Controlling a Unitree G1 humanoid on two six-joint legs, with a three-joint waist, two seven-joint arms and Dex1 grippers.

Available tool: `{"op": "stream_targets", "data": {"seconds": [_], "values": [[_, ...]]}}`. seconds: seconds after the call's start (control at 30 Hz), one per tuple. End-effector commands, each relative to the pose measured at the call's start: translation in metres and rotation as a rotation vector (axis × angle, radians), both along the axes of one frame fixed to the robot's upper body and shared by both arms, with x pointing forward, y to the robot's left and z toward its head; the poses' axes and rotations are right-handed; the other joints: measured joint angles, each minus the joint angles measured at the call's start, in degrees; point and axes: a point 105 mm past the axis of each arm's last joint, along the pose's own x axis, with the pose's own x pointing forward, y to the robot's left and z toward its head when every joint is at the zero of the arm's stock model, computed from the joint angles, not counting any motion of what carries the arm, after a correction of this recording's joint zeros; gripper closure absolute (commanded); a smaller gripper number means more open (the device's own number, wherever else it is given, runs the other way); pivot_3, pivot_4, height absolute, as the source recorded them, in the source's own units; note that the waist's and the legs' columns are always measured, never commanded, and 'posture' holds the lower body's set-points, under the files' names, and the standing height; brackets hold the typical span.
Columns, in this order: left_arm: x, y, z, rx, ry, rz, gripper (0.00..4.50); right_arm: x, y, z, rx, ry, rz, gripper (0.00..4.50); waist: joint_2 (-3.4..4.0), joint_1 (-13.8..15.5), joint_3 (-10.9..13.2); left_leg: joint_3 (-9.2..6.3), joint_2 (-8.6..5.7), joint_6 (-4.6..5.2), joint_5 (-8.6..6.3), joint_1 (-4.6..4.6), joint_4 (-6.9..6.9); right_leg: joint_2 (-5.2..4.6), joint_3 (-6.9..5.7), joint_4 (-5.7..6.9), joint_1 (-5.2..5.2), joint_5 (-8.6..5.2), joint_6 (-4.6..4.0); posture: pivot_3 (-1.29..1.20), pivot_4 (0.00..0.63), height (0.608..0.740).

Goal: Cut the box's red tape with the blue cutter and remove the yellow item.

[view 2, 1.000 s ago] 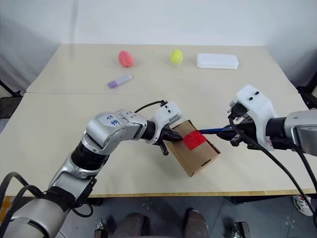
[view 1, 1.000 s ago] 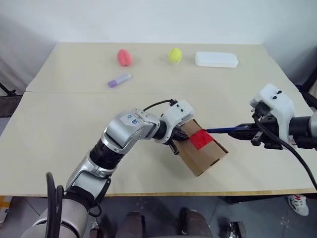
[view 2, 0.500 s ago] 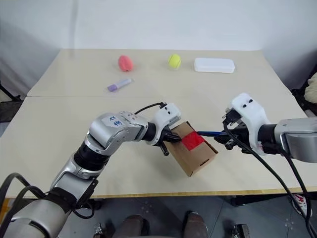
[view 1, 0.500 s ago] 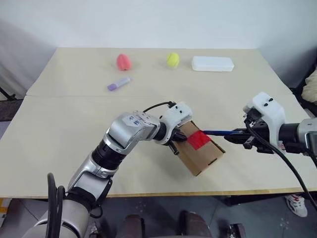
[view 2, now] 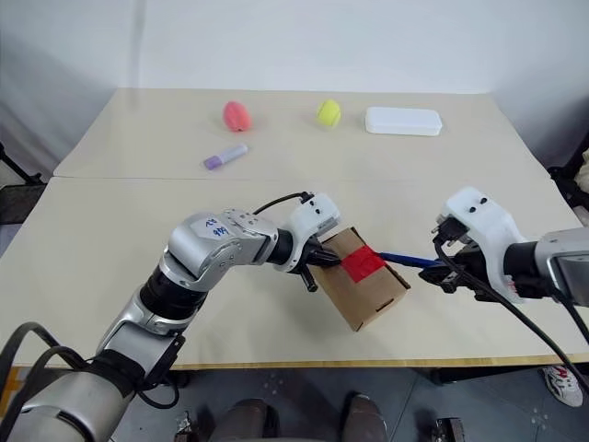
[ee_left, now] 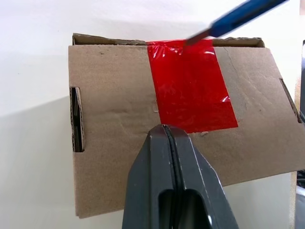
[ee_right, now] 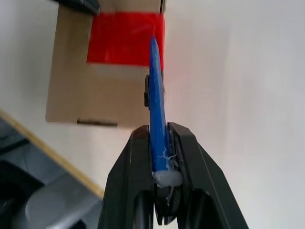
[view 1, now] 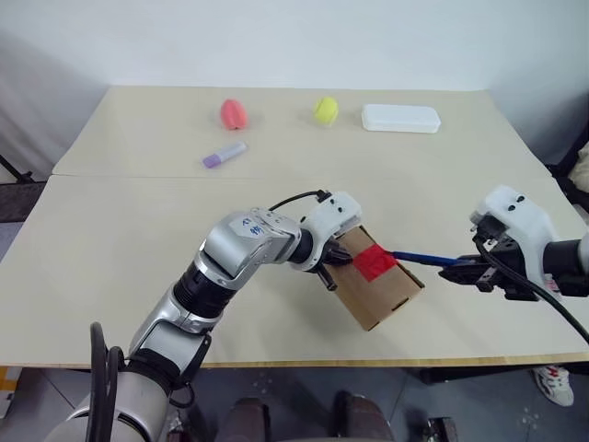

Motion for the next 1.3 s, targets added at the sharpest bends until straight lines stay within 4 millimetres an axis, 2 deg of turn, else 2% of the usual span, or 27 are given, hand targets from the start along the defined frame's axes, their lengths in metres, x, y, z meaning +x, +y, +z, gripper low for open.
{"op": "stream_targets", "data": {"seconds": [0.03, 0.33, 0.57, 0.73, 0.83, 1.03, 1.3], "values": [[-0.003, 0.014, -0.041, 0.129, 0.139, 0.062, 4.50, -0.006, 0.002, 0.000, -0.005, 0.013, 0.018, 4.34, 0.00, 0.00, 0.00, 0.00, 0.00, 0.00, 0.00, 0.00, 0.00, 0.00, 0.00, 0.00, 0.01, 0.00, 0.00, 0.00, 0.150, 0.740], [-0.006, 0.011, -0.040, 0.119, 0.142, 0.042, 4.50, 0.011, 0.010, -0.006, 0.024, -0.029, 0.019, 4.34, 0.00, -0.19, 0.00, -0.02, 0.01, -0.01, 0.00, 0.08, 0.01, 0.00, -0.01, 0.00, 0.10, 0.00, -0.01, 0.00, 0.150, 0.740], [-0.006, 0.011, -0.040, 0.118, 0.141, 0.039, 4.50, 0.019, 0.013, -0.002, 0.022, -0.056, 0.024, 4.34, 0.02, -0.25, 0.01, -0.03, 0.00, -0.01, 0.00, 0.06, 0.00, 0.00, -0.02, -0.04, 0.10, 0.00, 0.00, 0.00, 0.150, 0.740], [-0.007, 0.011, -0.040, 0.115, 0.142, 0.039, 4.50, 0.021, 0.006, 0.027, 0.038, -0.132, 0.013, 4.34, 0.17, -0.16, 0.08, -0.03, 0.01, -0.01, 0.00, 0.06, 0.01, 0.00, -0.02, -0.03, 0.10, 0.00, -0.01, 0.00, 0.150, 0.740], [-0.007, 0.010, -0.040, 0.114, 0.140, 0.033, 4.50, 0.021, 0.006, 0.036, 0.067, -0.157, 0.014, 4.34, 0.17, -0.04, 0.09, -0.07, 0.01, -0.01, -0.01, 0.02, -0.01, 0.00, -0.06, -0.08, 0.10, 0.00, -0.01, 0.00, 0.150, 0.740], [-0.005, 0.008, -0.038, 0.111, 0.135, 0.029, 4.50, 0.022, 0.002, 0.025, 0.038, -0.127, -0.001, 4.34, 0.17, 0.00, 0.09, -0.06, 0.00, 0.01, -0.05, -0.02, -0.01, 0.00, -0.07, -0.15, 0.10, 0.01, 0.00, 0.00, 0.150, 0.740], [-0.004, 0.006, -0.037, 0.108, 0.132, 0.024, 4.50, 0.030, 0.006, 0.010, 0.052, -0.112, 0.003, 4.34, 0.17, 0.03, 0.09, -0.07, 0.00, 0.01, -0.04, -0.03, 0.00, 0.00, -0.09, -0.15, 0.09, 0.01, 0.00, 0.00, 0.150, 0.740]]}}
